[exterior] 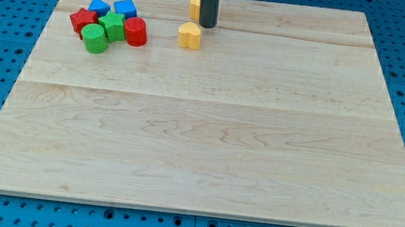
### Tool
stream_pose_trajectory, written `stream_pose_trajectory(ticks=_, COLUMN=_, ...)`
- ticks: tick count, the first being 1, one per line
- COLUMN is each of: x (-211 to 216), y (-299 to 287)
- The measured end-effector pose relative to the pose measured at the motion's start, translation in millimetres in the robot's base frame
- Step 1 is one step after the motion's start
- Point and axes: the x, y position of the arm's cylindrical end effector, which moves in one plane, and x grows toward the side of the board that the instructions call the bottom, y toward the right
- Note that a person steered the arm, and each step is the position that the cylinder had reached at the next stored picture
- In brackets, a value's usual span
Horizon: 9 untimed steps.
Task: Move the yellow blocks to the bottom of the board
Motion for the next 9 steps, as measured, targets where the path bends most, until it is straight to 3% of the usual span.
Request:
stream_pose_trajectory(ticks=1, x=-25.7, y=78.4)
stream_pose_trajectory(ticks=2, x=-71.5, y=94.1)
stream_pose_trajectory(ticks=3, x=-72.7, y=71.8)
stream_pose_trajectory(ticks=5, x=-71.5, y=-44.4)
stream_pose_trajectory(ticks=6, x=-58.0, y=-62.2)
stream_pose_trajectory(ticks=7, x=-16.4, y=-19.2)
stream_pose_trajectory(ticks=8, x=39.6, y=-17.7)
stream_pose_trajectory(ticks=9, x=64.2, y=-6.3)
